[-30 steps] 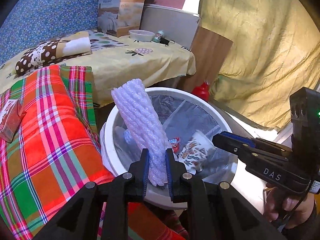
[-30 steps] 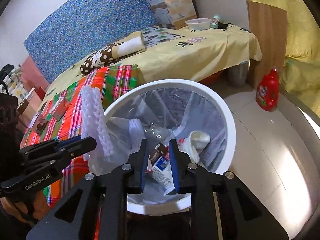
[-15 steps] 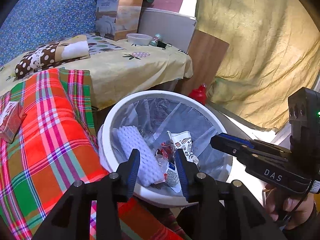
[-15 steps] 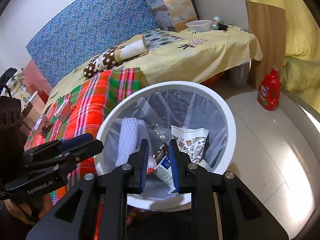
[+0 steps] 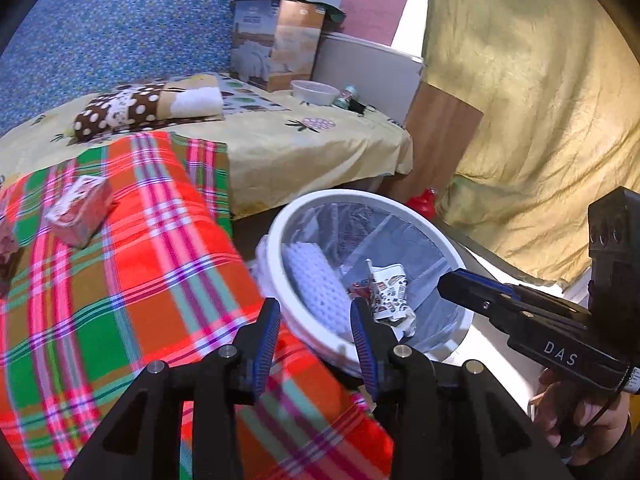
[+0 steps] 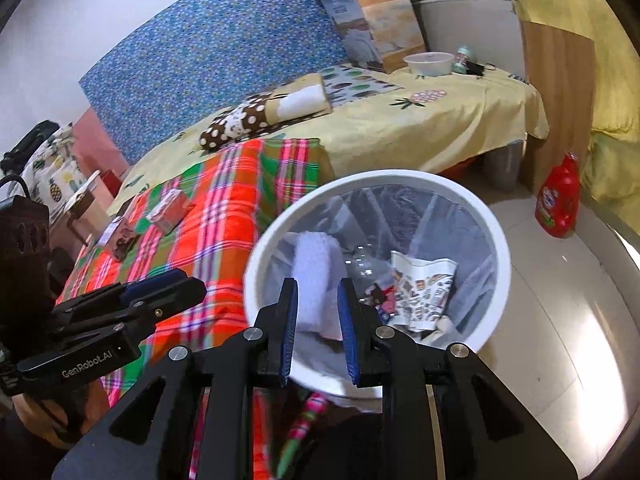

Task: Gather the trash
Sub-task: 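Move both open tools back over the two cartons on the cloth, then grasp the purple-printed milk carton with the left tool, then grasp the strawberry milk carton with the right tool while the left tool holds its carton, then carry the purple carton with the left tool while the right tool carries the strawberry carton over the bin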

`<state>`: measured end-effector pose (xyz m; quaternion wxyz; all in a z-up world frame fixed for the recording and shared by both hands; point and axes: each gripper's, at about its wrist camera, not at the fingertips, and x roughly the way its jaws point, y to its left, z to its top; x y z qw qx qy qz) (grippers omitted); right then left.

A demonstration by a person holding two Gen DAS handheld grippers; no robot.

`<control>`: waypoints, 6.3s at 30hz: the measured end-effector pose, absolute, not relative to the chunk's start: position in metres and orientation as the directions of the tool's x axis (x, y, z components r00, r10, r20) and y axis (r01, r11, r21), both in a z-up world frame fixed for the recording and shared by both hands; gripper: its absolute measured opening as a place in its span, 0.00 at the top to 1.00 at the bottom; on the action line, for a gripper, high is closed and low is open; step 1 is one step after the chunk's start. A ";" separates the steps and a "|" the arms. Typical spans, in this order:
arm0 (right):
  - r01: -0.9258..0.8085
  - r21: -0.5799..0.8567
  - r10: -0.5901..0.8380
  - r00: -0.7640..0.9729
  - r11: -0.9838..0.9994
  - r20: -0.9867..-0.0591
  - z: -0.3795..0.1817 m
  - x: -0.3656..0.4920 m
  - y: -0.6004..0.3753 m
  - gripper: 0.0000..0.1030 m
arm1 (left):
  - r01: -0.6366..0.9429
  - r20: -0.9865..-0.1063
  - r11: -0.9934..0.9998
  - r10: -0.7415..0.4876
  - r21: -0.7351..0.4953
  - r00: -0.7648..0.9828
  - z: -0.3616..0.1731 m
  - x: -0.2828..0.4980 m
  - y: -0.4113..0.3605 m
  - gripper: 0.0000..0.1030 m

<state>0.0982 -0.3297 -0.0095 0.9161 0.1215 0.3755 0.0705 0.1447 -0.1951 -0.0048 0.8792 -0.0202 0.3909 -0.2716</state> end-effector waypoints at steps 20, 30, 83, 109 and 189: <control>-0.202 0.268 0.332 0.674 0.942 -0.660 -0.003 0.097 -0.246 0.69 | 0.263 -0.661 0.935 -0.353 -0.236 0.662 0.005 0.112 -0.097 0.65; -0.282 0.263 0.385 0.633 0.923 -0.672 -0.004 0.105 -0.205 0.69 | 0.166 -0.660 0.961 -0.274 -0.223 0.699 0.003 0.106 -0.050 0.65; -0.322 0.311 0.445 0.563 0.894 -0.696 -0.017 0.218 -0.135 0.37 | 0.133 -0.687 0.991 -0.116 -0.029 0.717 -0.021 0.263 0.072 0.45; -0.202 0.349 0.399 0.577 0.915 -0.712 -0.030 0.271 -0.116 0.36 | 0.045 -0.699 0.995 -0.094 -0.088 0.709 -0.017 0.247 0.100 0.60; -0.378 0.176 0.386 0.604 0.909 -0.697 -0.017 0.117 -0.170 0.46 | 0.079 -0.714 0.982 -0.178 -0.169 0.677 -0.019 0.126 0.014 0.62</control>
